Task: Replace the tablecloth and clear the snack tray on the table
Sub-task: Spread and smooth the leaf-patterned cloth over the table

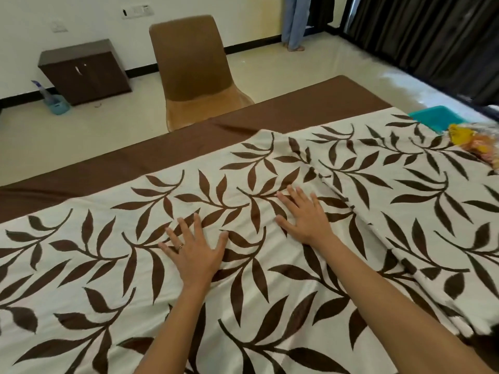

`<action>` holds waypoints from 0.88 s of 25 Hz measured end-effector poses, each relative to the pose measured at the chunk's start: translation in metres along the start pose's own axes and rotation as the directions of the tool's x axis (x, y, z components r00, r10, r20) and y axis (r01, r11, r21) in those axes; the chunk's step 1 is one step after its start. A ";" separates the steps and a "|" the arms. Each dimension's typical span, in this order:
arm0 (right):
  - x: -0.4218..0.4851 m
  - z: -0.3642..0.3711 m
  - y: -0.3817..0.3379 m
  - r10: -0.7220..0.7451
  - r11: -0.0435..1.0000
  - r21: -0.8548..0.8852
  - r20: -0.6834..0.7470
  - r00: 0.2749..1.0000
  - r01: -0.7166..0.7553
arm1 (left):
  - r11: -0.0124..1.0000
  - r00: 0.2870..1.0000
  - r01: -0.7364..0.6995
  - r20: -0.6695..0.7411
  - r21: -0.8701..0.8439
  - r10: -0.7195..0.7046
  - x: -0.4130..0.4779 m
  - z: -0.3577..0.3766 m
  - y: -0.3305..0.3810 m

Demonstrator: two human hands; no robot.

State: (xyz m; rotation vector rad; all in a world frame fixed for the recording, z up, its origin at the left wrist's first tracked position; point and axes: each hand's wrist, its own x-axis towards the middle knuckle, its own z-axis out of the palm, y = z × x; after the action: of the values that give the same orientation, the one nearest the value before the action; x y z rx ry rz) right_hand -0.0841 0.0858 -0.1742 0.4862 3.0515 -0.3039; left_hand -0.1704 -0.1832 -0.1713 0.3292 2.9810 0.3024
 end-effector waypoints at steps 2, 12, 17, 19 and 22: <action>-0.002 -0.006 0.021 0.009 1.000 -0.014 0.017 1.000 -0.008 | 1.000 1.000 0.010 -0.011 0.006 -0.010 0.000 0.005 0.023; -0.111 -0.046 0.151 0.285 0.953 -0.081 -0.083 0.955 -0.292 | 0.999 0.997 0.021 -0.070 -0.048 -0.024 -0.113 -0.002 -0.004; -0.101 -0.045 0.188 0.386 0.923 -0.041 0.105 0.917 -0.384 | 0.994 0.994 0.106 -0.035 -0.007 -0.106 -0.124 0.013 -0.006; -0.083 -0.045 0.191 0.363 0.932 -0.048 0.078 0.929 -0.360 | 0.993 0.992 0.116 -0.057 0.001 -0.115 -0.123 0.016 -0.002; -0.057 -0.051 0.197 0.324 0.946 -0.054 0.120 0.938 -0.320 | 0.989 0.988 0.145 -0.058 -0.006 -0.145 -0.124 0.016 0.006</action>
State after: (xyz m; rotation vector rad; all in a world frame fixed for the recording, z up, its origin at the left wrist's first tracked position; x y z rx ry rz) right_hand 0.0314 0.2617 -0.1575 0.9121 2.7856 -0.2575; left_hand -0.0467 -0.2026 -0.1730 0.1037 3.0404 0.3042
